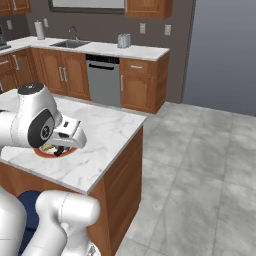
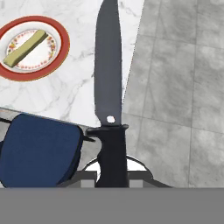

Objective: Retrieve the butter from the fridge and place it on a plate on the dining table. Then retrieve the butter knife by the fridge and place it near the plate.

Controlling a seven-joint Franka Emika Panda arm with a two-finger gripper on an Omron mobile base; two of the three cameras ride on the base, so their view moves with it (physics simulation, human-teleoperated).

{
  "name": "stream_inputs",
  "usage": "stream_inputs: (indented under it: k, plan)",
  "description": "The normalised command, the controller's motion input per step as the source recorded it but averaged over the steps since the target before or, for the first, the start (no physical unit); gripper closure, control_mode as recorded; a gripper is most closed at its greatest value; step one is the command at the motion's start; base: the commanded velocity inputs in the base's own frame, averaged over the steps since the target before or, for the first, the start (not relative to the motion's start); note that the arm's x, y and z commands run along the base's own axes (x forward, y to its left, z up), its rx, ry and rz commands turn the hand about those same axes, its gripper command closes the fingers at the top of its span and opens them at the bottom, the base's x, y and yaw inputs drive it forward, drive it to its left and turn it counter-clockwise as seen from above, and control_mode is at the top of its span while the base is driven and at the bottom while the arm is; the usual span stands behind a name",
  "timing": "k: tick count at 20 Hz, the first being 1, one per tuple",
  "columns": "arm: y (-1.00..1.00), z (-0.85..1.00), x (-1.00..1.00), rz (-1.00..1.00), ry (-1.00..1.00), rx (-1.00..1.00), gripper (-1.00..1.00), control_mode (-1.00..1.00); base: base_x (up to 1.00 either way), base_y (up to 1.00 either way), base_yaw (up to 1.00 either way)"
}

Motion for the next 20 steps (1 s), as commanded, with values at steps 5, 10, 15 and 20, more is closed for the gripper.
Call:
stream_inputs:
  k: [5,10,15,20]
  plan:
    - [0.00,0.00,0.00,0.00,0.00,0.00,1.00,1.00,0.30,0.06,0.00]
    - [0.00,0.00,0.00,0.00,0.00,0.00,1.00,1.00,0.06,0.06,0.00]
    - [0.00,0.00,0.00,0.00,0.00,0.00,1.00,1.00,0.00,0.00,0.00]
    - [0.00,0.00,0.00,0.00,0.00,0.00,1.00,-1.00,0.00,0.00,0.00]
